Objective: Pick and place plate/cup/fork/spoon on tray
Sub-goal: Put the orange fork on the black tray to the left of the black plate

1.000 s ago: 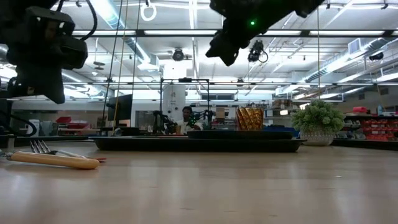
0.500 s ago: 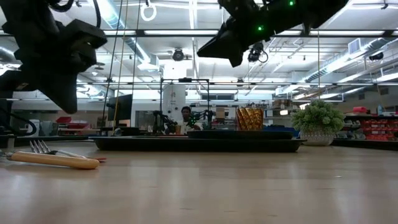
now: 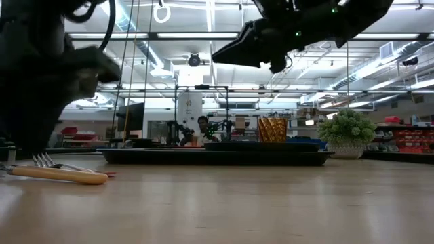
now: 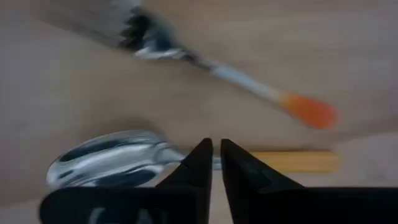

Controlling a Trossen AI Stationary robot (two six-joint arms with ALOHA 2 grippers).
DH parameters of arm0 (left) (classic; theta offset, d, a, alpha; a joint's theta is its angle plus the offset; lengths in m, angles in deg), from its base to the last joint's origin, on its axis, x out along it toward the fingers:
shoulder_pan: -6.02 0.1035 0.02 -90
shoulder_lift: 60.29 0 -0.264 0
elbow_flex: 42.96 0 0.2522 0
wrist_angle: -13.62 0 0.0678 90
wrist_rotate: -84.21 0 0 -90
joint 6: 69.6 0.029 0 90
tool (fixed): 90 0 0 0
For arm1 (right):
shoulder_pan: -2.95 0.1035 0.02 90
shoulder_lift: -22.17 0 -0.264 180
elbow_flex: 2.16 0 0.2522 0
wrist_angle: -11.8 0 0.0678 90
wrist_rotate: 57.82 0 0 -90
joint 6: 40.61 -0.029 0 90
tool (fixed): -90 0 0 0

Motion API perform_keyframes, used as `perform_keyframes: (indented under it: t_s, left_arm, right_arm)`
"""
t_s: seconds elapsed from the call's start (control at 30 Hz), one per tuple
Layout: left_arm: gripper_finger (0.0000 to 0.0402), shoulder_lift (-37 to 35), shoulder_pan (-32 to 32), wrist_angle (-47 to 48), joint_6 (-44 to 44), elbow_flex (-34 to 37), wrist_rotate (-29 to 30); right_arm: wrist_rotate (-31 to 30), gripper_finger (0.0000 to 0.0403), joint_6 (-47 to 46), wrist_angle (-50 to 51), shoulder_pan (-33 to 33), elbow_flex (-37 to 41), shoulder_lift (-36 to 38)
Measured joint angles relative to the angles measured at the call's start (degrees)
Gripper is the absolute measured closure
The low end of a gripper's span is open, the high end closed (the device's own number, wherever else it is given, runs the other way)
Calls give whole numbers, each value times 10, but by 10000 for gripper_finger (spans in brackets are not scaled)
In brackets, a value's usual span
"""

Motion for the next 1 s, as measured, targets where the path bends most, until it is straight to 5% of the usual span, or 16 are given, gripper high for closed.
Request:
perform_keyframes:
  t_s: [0.23,0.53,1.0]
  left_arm:
    - [283,23,13,4,-56,0,-46]
    - [212,22,23,-2,-78,-8,10]
    - [238,22,38,-3,-98,-8,49]
  right_arm:
    - [42,318,-12,-2,17,0,0]
    - [71,318,-5,-5,18,0,0]
    - [111,318,-24,-10,20,0,0]
